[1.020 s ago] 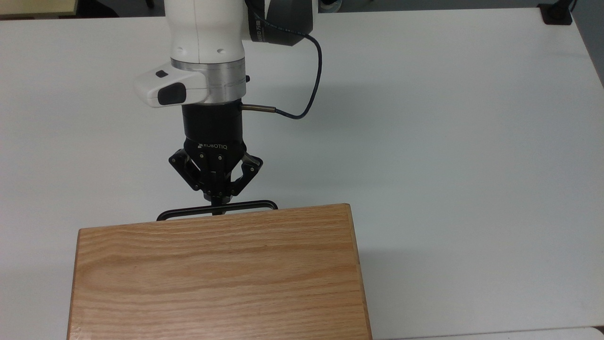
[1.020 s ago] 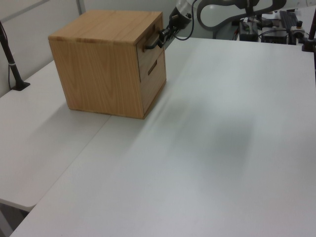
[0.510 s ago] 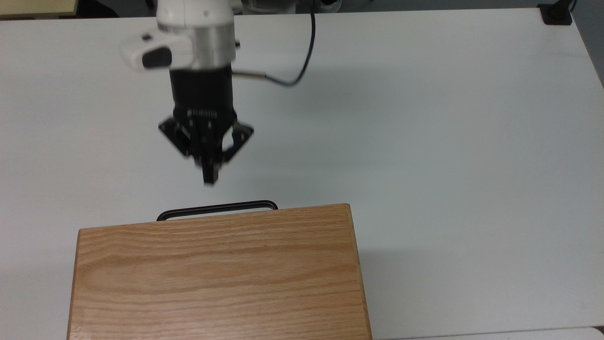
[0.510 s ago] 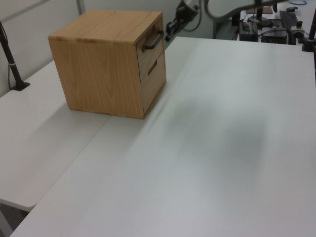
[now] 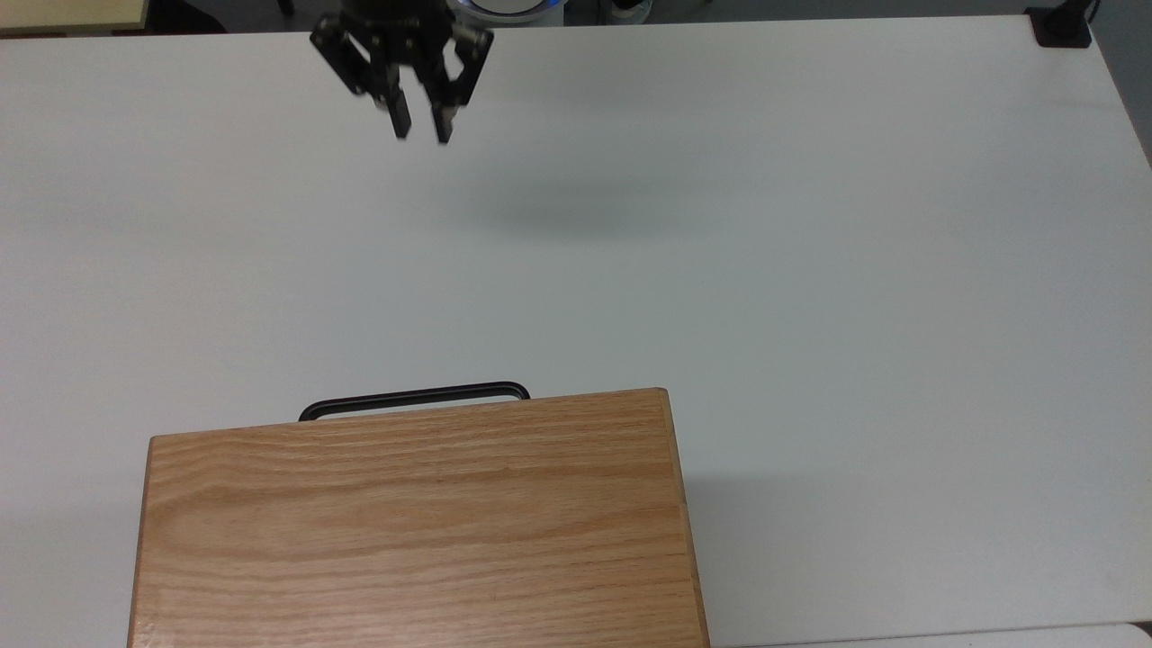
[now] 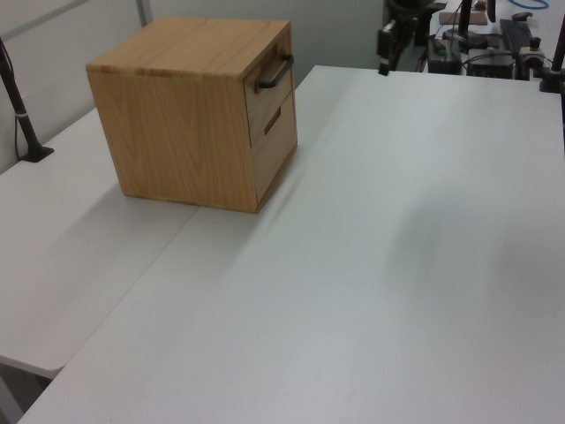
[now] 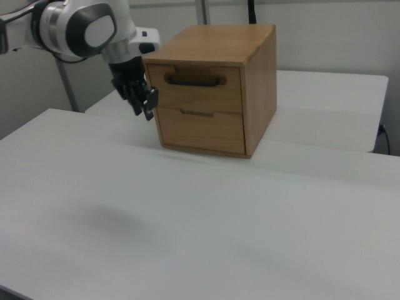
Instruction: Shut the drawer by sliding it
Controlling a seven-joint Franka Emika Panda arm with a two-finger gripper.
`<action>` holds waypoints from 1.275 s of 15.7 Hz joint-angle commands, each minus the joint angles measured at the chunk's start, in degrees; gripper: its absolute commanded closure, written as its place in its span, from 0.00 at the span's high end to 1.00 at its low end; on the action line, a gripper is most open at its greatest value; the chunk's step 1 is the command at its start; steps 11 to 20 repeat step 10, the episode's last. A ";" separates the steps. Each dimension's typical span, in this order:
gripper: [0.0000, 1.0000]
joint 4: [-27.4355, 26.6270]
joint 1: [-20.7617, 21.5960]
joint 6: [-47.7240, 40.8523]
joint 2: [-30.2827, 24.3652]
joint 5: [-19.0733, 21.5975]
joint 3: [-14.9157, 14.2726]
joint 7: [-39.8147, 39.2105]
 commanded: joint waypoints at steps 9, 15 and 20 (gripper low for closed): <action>1.00 -5.93 -0.46 -7.74 -5.69 0.21 0.43 -4.63; 1.00 -5.93 -0.54 -7.74 -5.60 0.29 0.34 -5.06; 1.00 -5.93 -0.54 -7.74 -5.60 0.29 0.34 -5.06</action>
